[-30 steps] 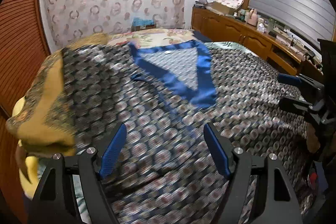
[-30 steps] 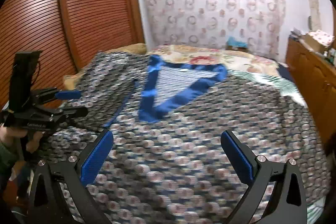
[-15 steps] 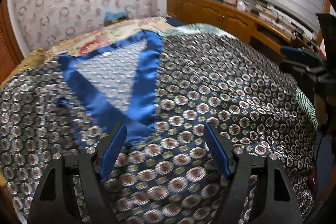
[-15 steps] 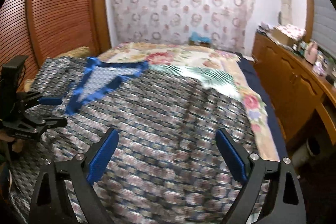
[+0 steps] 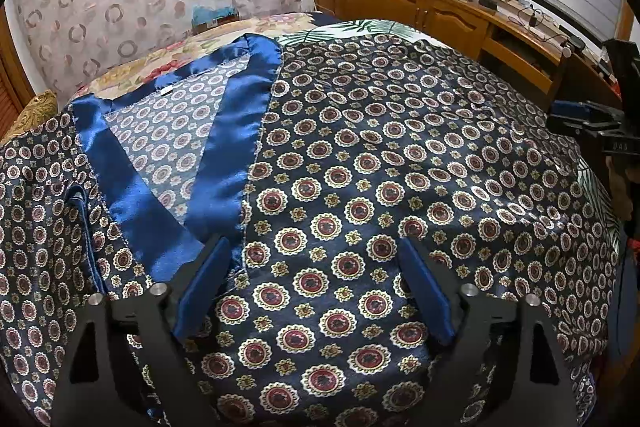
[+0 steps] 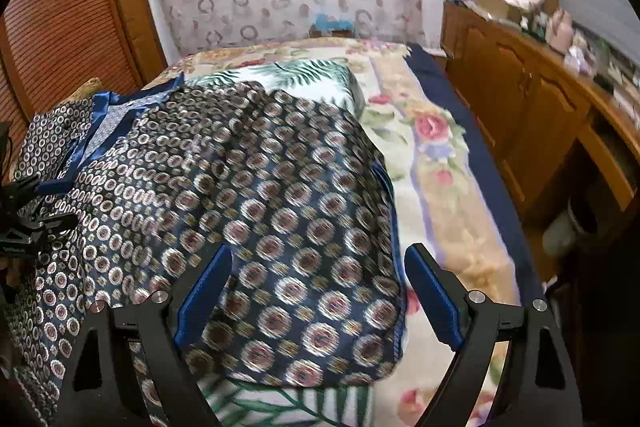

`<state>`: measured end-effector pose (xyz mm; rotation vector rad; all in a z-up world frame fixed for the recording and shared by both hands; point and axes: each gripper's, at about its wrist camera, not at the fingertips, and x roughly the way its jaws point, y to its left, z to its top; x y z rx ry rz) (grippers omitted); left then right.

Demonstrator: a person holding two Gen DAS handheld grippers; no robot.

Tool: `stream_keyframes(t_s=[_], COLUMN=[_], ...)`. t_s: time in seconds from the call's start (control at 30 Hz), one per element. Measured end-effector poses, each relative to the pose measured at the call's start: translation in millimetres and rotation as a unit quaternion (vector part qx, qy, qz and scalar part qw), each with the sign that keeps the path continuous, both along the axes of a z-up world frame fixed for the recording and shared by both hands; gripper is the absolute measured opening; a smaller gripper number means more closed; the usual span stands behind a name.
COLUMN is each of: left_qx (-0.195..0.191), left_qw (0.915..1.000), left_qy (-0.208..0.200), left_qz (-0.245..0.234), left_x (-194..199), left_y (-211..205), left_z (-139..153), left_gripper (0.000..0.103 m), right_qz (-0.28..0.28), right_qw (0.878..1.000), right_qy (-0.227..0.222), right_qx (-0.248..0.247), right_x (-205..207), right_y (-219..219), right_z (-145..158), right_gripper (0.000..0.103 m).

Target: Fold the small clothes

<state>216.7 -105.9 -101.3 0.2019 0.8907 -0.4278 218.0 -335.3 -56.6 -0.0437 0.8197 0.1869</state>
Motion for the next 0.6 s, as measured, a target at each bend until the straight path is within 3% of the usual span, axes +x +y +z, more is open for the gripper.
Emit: stream_keyframes(t_s=[0.37, 0.6], left_qx=[0.001, 0.001], left_qw=[1.0000, 0.9999], left_qy=[0.001, 0.003], left_qz=[0.007, 0.014], left_x=[1, 1], left_y=[-1, 1], left_z=[-1, -1], left_gripper=[0.091, 0.092], right_qz=[-0.013, -0.013], right_qw=[0.998, 0.995], right_qy=[0.043, 0.061], right_qx=[0.044, 0.076], right_x=[3, 8], right_y=[-15, -34], right_z=[2, -6], right_gripper=[0.088, 0.064])
